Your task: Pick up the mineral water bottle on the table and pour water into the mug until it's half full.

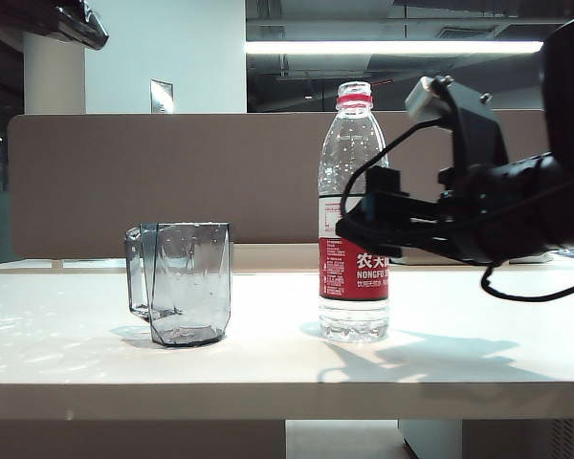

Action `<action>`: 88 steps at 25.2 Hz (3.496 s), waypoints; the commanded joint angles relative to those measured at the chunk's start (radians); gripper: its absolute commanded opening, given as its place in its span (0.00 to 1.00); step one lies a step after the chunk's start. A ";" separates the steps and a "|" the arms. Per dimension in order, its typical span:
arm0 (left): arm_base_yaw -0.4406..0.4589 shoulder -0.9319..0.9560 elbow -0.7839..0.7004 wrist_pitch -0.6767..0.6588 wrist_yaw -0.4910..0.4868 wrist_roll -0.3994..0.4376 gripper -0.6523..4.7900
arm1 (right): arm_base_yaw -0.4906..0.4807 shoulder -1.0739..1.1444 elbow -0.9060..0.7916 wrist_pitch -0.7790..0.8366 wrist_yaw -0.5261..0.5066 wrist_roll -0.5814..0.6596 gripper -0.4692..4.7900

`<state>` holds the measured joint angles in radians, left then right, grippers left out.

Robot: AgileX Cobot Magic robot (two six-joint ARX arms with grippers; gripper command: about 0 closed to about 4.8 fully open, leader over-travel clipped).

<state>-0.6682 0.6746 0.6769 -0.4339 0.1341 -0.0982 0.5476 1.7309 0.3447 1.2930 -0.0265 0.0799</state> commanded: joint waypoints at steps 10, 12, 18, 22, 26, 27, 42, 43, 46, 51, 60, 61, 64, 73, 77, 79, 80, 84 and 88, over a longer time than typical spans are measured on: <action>-0.001 -0.002 0.007 0.010 0.001 0.005 0.12 | 0.014 0.131 0.164 -0.005 -0.021 -0.002 0.91; -0.001 -0.002 0.007 0.009 0.001 0.005 0.12 | 0.014 0.140 0.183 -0.023 -0.021 -0.001 0.91; -0.001 -0.002 0.007 0.009 0.001 0.005 0.12 | 0.014 0.142 0.200 -0.040 -0.017 -0.002 0.70; -0.001 -0.002 0.007 0.010 0.001 0.005 0.12 | 0.013 0.142 0.200 -0.041 -0.017 -0.008 0.56; -0.001 -0.002 0.007 0.010 0.001 0.005 0.12 | 0.013 0.141 0.203 -0.084 -0.018 -0.062 0.54; -0.001 -0.002 0.007 0.010 0.001 0.005 0.12 | 0.013 0.140 0.204 -0.105 -0.018 -0.082 0.52; -0.001 -0.002 0.007 0.010 0.001 0.005 0.12 | 0.014 -0.036 0.382 -0.706 0.048 -0.435 0.47; -0.001 -0.002 0.007 0.009 0.001 0.005 0.12 | 0.014 -0.041 0.404 -0.740 0.074 -0.473 0.47; -0.001 -0.002 0.007 0.010 0.001 0.005 0.12 | 0.014 -0.050 0.478 -0.868 0.161 -0.608 0.47; -0.001 -0.002 0.007 0.009 0.001 0.005 0.12 | 0.029 -0.050 0.584 -0.981 0.282 -0.869 0.47; -0.001 -0.002 0.007 0.010 0.001 0.005 0.12 | 0.109 -0.050 0.601 -0.975 0.330 -1.192 0.47; -0.001 -0.002 0.007 0.009 0.001 0.005 0.12 | 0.114 -0.050 0.601 -0.975 0.344 -1.205 0.47; -0.001 -0.002 0.007 0.010 0.001 0.005 0.12 | 0.113 -0.050 0.602 -0.975 0.371 -1.249 0.47; -0.001 -0.002 0.007 0.010 0.001 0.005 0.12 | 0.111 -0.050 0.602 -0.974 0.422 -1.368 0.47; -0.001 -0.002 0.007 0.010 0.001 0.005 0.12 | 0.105 -0.049 0.612 -0.975 0.449 -1.376 0.47; -0.001 -0.002 0.007 0.009 0.001 0.005 0.12 | 0.102 -0.049 0.632 -0.977 0.455 -1.397 0.47; -0.001 -0.002 0.007 0.010 0.001 0.005 0.12 | 0.099 -0.049 0.640 -0.983 0.454 -1.401 0.47; -0.001 -0.002 0.007 0.009 0.001 0.005 0.12 | 0.095 -0.044 0.695 -1.029 0.454 -1.425 0.47; -0.001 -0.002 0.007 0.010 0.001 0.005 0.12 | 0.094 -0.044 0.700 -1.030 0.455 -1.503 0.47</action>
<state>-0.6682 0.6746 0.6769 -0.4339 0.1341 -0.0982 0.6422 1.6951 1.0332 0.2230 0.4198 -1.3899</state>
